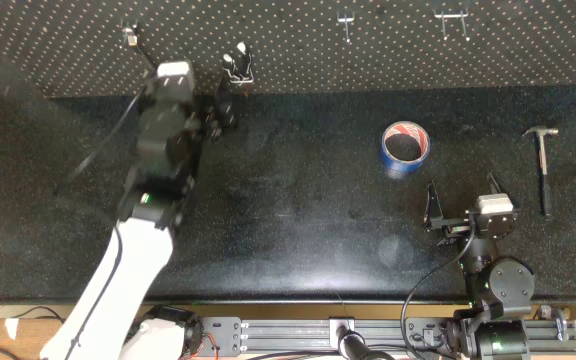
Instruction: Place Tools Onto Pegboard
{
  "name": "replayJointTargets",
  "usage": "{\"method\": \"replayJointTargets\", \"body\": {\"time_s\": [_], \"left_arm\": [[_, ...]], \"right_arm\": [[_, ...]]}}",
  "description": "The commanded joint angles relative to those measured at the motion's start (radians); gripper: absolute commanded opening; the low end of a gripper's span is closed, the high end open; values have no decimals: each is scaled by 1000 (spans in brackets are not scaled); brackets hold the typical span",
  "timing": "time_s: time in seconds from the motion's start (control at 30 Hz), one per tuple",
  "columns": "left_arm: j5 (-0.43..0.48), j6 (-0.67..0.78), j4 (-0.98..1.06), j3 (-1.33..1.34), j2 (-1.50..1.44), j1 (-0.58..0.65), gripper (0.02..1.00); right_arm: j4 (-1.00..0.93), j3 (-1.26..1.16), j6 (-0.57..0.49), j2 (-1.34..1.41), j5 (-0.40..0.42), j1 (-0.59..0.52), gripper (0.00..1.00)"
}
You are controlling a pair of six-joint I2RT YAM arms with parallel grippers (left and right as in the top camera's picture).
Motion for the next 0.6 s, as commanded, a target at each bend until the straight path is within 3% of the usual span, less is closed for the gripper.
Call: {"method": "replayJointTargets", "body": {"time_s": [0.03, 0.17, 0.23, 0.3, 0.47, 0.6], "left_arm": [[175, -18, 297, -443, -301, 190, 996], [170, -18, 298, -614, -579, 368, 996], [140, -18, 299, -710, -711, 376, 996], [71, -18, 164, -739, -874, 376, 996], [-27, -17, -151, -739, -1120, 268, 998], [-44, 6, -183, -739, -1204, 154, 996]], "right_arm": [[-2, -4, -11, -6, 1, 4, 976], [-2, -4, -11, -6, 1, 4, 976], [-2, -4, -11, -6, 1, 4, 976], [-2, -4, -11, -6, 1, 4, 976], [-2, -4, -11, -6, 1, 4, 976], [-2, -4, -11, -6, 1, 4, 976]]}}
